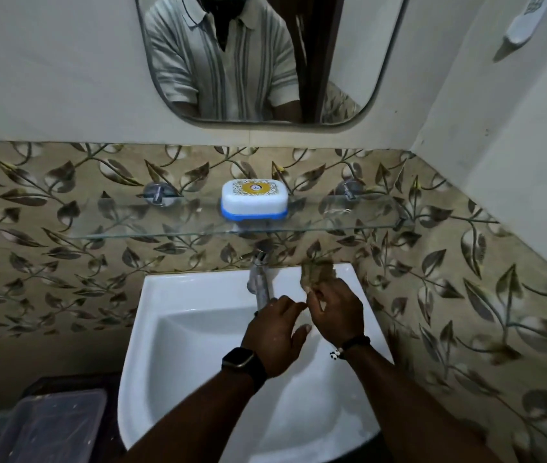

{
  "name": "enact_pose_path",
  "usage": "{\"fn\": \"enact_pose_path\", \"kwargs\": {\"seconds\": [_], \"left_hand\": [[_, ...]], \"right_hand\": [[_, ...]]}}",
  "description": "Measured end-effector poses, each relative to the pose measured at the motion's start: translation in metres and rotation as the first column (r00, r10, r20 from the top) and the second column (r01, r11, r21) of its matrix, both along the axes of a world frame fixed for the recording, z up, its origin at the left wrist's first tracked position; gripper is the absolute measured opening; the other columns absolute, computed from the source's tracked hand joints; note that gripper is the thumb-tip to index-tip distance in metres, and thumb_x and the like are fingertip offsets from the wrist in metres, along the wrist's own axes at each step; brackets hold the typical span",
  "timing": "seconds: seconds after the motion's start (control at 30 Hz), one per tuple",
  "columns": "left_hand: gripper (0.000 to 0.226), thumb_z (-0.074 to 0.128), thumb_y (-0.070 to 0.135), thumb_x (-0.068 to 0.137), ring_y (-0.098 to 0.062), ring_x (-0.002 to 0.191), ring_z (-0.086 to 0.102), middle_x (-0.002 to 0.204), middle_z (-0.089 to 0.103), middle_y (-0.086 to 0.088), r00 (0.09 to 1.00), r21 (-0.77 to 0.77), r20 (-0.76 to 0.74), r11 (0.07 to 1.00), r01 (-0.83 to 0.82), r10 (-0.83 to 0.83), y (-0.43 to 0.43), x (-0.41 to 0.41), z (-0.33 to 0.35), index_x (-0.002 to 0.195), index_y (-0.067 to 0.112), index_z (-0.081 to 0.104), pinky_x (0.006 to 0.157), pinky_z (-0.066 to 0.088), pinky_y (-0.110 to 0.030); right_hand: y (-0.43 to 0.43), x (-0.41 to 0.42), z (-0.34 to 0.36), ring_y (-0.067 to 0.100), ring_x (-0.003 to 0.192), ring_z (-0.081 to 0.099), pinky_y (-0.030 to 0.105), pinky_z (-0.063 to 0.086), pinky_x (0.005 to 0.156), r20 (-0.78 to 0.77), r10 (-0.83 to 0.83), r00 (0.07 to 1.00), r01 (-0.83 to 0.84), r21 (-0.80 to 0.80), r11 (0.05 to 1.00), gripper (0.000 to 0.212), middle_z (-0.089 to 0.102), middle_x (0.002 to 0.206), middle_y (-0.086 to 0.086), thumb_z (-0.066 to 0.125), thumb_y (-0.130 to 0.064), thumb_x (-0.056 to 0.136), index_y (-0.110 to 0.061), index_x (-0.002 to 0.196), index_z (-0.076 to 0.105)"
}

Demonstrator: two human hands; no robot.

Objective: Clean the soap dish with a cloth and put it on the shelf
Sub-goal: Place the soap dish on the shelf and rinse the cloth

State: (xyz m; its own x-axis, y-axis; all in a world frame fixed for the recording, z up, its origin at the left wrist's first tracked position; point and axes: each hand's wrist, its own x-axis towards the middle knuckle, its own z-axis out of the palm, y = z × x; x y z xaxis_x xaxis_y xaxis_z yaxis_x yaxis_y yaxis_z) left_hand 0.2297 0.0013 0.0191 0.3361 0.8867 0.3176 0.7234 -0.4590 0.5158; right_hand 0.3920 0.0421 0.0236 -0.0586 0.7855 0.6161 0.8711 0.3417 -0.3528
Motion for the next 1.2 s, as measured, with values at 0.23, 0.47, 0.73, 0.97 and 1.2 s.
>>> {"fn": "enact_pose_path", "kwargs": {"seconds": [0.23,0.47,0.73,0.97,1.2], "left_hand": [[0.051,0.046,0.052,0.098,-0.019,0.109,0.060,0.127,0.056,0.002,0.996,-0.227,-0.059,0.973,0.046,-0.061,-0.007,0.008,-0.023,0.139,0.023,0.055,0.086,0.054,-0.037],[0.065,0.045,0.065,0.091,-0.012,0.113,0.060,0.131,0.054,0.007,1.000,-0.359,-0.026,0.933,-0.015,0.006,-0.004,0.013,-0.038,0.146,0.031,0.044,0.093,0.054,-0.036],[0.067,0.063,0.050,0.093,-0.008,0.104,0.063,0.134,0.056,0.004,0.954,-0.513,0.231,0.857,-0.048,0.191,-0.001,0.022,-0.030,0.150,0.024,0.042,0.095,0.053,-0.029],[0.087,0.060,0.060,0.083,-0.012,0.133,0.041,0.149,0.041,0.002,0.943,-0.139,0.303,0.985,-0.098,0.136,0.008,0.034,0.009,0.155,0.020,0.035,0.109,0.041,-0.031],[0.019,0.059,0.029,0.099,-0.005,0.071,0.065,0.073,0.069,0.008,0.809,-0.207,0.568,0.977,-0.040,0.154,0.015,0.021,0.040,0.082,0.023,0.065,0.072,0.053,-0.030]], "right_hand": [[0.053,0.016,-0.024,0.038,0.119,0.053,0.044,0.045,0.094,0.358,-0.012,0.934,0.199,-0.491,0.848,0.025,0.062,0.131,0.012,0.060,-0.025,0.093,-0.020,0.114,0.070],[0.069,0.018,-0.029,0.034,0.129,0.049,0.039,0.042,0.105,0.469,0.067,0.880,0.261,-0.598,0.757,0.038,0.055,0.140,0.011,0.050,-0.017,0.098,-0.022,0.134,0.058],[0.047,0.029,-0.006,0.000,0.070,0.068,0.020,0.055,0.067,-0.306,-0.210,0.929,0.020,-0.524,0.851,0.004,0.073,0.080,-0.001,0.069,-0.014,0.087,-0.017,0.087,0.071],[0.021,0.039,0.065,0.014,0.076,0.067,0.013,0.055,0.065,-0.757,-0.202,0.621,-0.205,-0.406,0.891,0.020,0.072,0.082,-0.001,0.063,0.004,0.091,-0.014,0.084,0.069],[0.001,0.044,0.096,0.020,0.083,0.071,0.038,0.057,0.081,-0.800,-0.143,0.583,-0.350,-0.406,0.844,0.010,0.078,0.090,0.009,0.068,-0.006,0.091,-0.013,0.090,0.076]]}}
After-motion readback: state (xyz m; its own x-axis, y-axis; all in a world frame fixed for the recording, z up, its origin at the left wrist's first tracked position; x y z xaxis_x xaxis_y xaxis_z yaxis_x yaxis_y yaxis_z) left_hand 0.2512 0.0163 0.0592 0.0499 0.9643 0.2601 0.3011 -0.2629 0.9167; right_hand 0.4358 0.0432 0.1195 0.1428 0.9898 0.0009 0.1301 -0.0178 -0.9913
